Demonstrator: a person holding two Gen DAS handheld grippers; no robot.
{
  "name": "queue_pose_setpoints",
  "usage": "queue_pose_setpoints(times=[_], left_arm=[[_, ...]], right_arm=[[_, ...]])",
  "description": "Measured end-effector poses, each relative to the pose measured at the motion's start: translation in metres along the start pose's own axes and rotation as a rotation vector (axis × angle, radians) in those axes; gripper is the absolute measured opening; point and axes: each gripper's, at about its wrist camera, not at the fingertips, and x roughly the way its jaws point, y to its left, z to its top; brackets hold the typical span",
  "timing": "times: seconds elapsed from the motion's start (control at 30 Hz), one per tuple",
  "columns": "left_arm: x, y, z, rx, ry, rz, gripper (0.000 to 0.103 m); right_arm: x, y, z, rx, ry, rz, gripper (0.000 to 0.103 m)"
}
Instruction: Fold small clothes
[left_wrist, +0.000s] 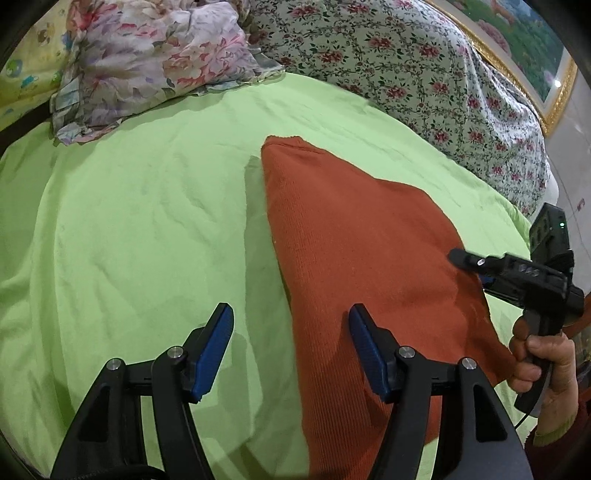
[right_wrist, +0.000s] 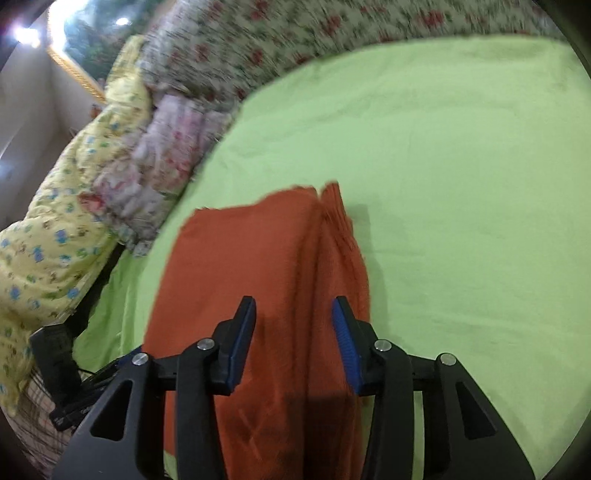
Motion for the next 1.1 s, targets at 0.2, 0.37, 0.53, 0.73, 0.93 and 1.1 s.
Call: queue_pose_setpoints(times=[0.2, 0.37, 0.53, 0.73, 0.93, 1.1], left_arm=[[0.005, -0.021, 0.008, 0.053, 0.029, 0.016, 0.065], [0.022, -0.025, 0.001, 0.068, 0.069, 0.034, 0.067], [0.03, -0.011, -0.002, 0.038, 0.081, 0.005, 0.073], [0.011, -0.017, -0.003, 0.058, 0.067, 0.037, 0.072], [-0.023, -0.013, -0.021, 0.052, 0.044, 0.001, 0.071], [-0.032, -0.018, -0.044, 0.093, 0.071, 0.014, 0.071]], right_arm=[[-0.017, 0.0, 0.005, 0.012, -0.049, 0.029, 0.007], [-0.036, -0.014, 0.007, 0.02, -0.07, -0.002, 0.007], [0.004, -0.028, -0.008, 0.031, 0.004, -0.067, 0.007], [-0.008, -0.023, -0.011, 0.025, -0.029, -0.067, 0.012], [-0.058, -0.017, -0.043, 0.021, -0.078, -0.011, 0.046], [-0.074, -0.022, -0.082, 0.055, -0.067, 0.044, 0.046]])
